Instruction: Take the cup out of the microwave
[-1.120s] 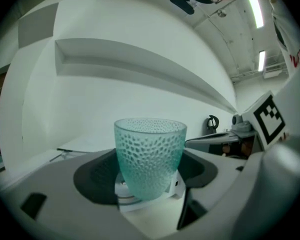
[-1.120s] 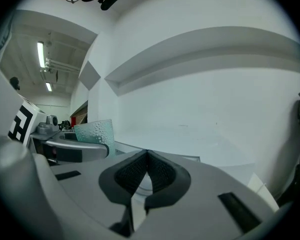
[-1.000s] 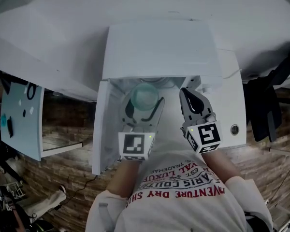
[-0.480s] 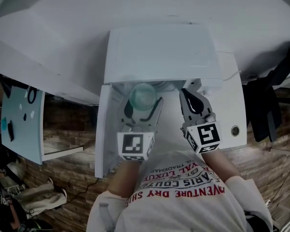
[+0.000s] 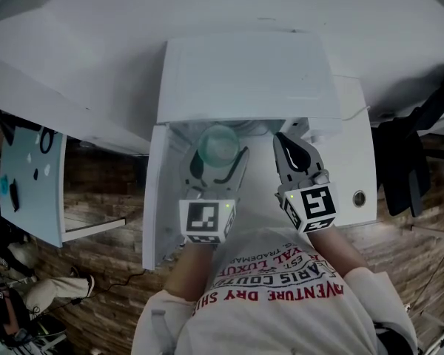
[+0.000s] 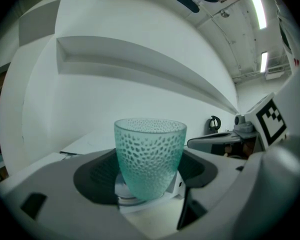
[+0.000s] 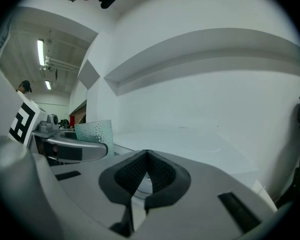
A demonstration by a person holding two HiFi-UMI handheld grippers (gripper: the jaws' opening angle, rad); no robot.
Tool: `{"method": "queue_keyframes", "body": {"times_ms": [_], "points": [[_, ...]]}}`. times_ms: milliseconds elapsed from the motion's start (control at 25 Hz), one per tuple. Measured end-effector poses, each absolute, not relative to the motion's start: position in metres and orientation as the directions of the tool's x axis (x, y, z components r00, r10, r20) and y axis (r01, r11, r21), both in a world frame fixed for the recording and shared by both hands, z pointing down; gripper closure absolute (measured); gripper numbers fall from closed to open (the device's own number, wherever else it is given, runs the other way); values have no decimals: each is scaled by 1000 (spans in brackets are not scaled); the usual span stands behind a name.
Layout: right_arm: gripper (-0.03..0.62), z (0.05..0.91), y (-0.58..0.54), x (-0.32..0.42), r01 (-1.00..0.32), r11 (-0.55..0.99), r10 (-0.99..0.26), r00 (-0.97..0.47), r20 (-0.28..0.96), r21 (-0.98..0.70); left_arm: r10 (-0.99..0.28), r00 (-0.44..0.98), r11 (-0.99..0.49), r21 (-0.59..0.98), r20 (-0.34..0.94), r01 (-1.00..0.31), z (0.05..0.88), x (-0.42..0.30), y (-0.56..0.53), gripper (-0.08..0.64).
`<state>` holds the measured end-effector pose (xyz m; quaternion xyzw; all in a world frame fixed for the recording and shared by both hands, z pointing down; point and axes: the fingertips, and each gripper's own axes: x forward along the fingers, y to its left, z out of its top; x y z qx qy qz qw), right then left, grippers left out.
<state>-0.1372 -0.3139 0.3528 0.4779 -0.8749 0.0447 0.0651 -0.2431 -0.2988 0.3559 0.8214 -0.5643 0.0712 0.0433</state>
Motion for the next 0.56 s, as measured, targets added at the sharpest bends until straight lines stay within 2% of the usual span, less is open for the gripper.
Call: {"method": "queue_keyframes", "body": {"times_ms": [560], "points": [[580,361,-316,-137,-839,543,-823,-538,184,-23,-914,358,-365,-4,191,-931,365,-240,-303,196]]}}
